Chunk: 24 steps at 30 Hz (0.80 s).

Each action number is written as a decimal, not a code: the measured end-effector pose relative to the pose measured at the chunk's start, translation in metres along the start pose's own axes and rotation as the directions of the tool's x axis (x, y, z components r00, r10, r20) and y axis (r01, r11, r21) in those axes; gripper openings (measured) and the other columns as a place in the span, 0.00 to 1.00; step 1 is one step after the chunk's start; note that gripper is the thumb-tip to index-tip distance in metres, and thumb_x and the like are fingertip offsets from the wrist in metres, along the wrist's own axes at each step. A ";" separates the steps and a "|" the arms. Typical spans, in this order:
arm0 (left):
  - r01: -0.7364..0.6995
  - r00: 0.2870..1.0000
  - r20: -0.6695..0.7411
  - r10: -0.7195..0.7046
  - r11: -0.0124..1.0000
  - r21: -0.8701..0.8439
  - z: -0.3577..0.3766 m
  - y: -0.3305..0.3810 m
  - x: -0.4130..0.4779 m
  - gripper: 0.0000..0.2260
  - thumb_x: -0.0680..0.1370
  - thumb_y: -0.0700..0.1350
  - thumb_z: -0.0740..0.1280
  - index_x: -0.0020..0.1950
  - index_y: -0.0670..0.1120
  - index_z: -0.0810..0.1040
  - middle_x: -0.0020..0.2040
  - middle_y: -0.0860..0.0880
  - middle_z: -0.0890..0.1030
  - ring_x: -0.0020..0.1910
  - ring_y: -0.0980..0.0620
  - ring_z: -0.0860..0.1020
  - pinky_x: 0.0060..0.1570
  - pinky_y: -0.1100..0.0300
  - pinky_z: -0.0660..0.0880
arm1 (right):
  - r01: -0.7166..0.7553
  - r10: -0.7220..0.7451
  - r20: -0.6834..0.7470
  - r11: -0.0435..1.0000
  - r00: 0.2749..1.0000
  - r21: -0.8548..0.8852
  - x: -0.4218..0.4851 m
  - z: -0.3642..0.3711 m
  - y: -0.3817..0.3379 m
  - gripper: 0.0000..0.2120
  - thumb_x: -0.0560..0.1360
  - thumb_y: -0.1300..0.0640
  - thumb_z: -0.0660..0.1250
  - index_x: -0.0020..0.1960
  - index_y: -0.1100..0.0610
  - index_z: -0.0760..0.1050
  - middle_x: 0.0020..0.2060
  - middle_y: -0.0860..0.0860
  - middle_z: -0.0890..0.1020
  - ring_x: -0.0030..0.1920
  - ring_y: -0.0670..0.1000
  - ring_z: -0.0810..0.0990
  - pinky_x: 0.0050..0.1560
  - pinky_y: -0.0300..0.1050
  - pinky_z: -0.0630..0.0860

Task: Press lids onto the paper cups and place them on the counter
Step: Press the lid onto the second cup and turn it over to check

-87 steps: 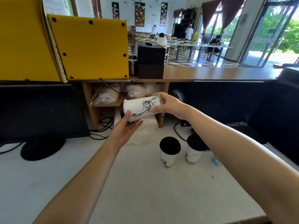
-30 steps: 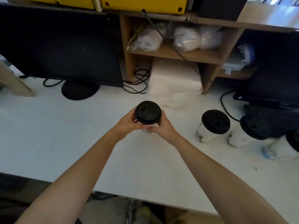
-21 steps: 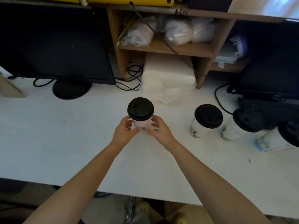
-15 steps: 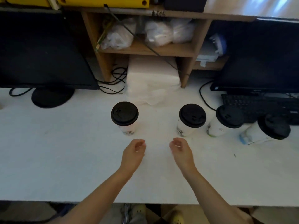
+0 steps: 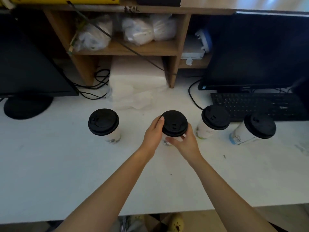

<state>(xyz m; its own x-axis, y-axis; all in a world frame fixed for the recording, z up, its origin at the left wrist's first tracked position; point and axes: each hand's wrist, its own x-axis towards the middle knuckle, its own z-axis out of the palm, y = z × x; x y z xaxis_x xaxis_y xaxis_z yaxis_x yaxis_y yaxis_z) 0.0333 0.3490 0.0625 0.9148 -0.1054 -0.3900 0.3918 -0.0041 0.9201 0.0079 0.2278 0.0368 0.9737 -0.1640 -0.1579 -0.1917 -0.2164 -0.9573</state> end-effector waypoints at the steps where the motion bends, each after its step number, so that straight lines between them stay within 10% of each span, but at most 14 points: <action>1: -0.006 1.000 -0.020 0.005 1.000 -0.007 -0.004 -0.002 -0.008 0.13 0.81 0.52 0.55 0.63 0.54 0.72 0.61 0.54 0.76 0.63 0.56 0.73 0.60 0.64 0.67 | 0.006 -0.006 0.015 1.000 1.000 0.000 -0.007 0.003 0.002 0.34 0.66 0.64 0.76 0.63 0.45 0.64 0.57 0.40 0.73 0.60 0.43 0.73 0.63 0.38 0.69; 9: -0.021 0.970 -0.240 0.044 0.995 0.097 -0.019 -0.013 -0.056 0.13 0.82 0.48 0.55 0.63 0.50 0.72 0.58 0.53 0.76 0.58 0.55 0.74 0.48 0.68 0.68 | -0.051 0.014 0.338 0.994 0.941 0.101 -0.044 0.003 0.009 0.30 0.70 0.63 0.68 0.68 0.46 0.65 0.64 0.39 0.73 0.63 0.33 0.71 0.64 0.32 0.68; 14: -0.027 0.967 -0.242 0.081 0.975 0.221 -0.013 0.005 -0.036 0.17 0.82 0.51 0.53 0.69 0.51 0.69 0.65 0.52 0.74 0.63 0.53 0.71 0.59 0.62 0.66 | -0.244 0.188 0.180 0.896 0.965 0.370 -0.026 -0.005 -0.012 0.15 0.80 0.57 0.55 0.64 0.51 0.74 0.59 0.44 0.79 0.63 0.44 0.75 0.69 0.46 0.68; 18: -0.069 0.926 -0.316 0.208 0.914 0.399 0.001 0.000 -0.021 0.17 0.82 0.48 0.51 0.55 0.43 0.78 0.50 0.46 0.81 0.48 0.49 0.78 0.48 0.57 0.72 | -0.152 0.138 0.122 0.982 0.983 0.114 -0.014 0.021 -0.035 0.16 0.82 0.50 0.51 0.60 0.51 0.75 0.53 0.47 0.79 0.54 0.47 0.77 0.51 0.36 0.74; 24: -0.083 0.888 -0.354 0.293 0.860 0.503 0.004 -0.006 -0.015 0.18 0.82 0.47 0.51 0.48 0.42 0.78 0.40 0.49 0.77 0.39 0.51 0.75 0.40 0.58 0.69 | -0.054 0.048 0.076 0.995 0.996 0.086 -0.009 0.026 -0.025 0.12 0.82 0.54 0.53 0.55 0.53 0.75 0.49 0.49 0.80 0.50 0.48 0.78 0.51 0.41 0.75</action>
<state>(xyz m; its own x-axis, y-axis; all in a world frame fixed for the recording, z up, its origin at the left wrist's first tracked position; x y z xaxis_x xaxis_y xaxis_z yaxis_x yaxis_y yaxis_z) 0.0164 0.3469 0.0629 0.9622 0.2571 -0.0900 0.2112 -0.4950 0.8428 0.0069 0.2594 0.0556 0.9700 -0.1001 -0.2215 -0.2330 -0.1234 -0.9646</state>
